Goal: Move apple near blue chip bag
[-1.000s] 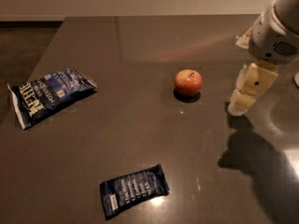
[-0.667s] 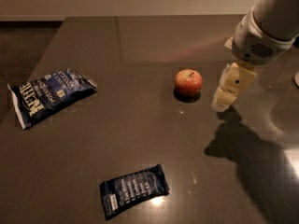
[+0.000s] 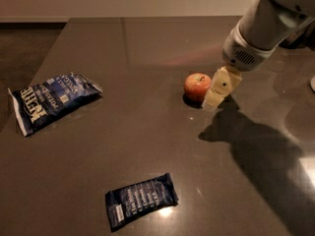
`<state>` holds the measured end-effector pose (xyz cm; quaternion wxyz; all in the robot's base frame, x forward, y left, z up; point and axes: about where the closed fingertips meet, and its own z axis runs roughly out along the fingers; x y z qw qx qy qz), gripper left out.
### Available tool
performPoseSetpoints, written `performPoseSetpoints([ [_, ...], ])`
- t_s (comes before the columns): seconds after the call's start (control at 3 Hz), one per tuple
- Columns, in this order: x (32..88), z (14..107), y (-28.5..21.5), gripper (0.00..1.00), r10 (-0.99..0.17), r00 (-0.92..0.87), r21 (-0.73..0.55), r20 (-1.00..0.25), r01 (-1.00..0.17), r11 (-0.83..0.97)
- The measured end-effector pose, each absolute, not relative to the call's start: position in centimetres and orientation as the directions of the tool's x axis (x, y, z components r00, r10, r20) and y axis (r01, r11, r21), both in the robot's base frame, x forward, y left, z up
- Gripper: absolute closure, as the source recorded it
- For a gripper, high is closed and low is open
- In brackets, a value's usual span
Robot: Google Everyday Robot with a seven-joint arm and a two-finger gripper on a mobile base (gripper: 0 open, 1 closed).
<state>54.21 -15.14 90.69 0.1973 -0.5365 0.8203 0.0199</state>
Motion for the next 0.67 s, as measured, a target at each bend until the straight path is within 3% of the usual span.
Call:
performPoseSetpoints([
  [0.67, 55.8, 87.4, -12.6, 0.0, -0.845, -0.379, -0.096, -0.378, -0.891, 0.443],
])
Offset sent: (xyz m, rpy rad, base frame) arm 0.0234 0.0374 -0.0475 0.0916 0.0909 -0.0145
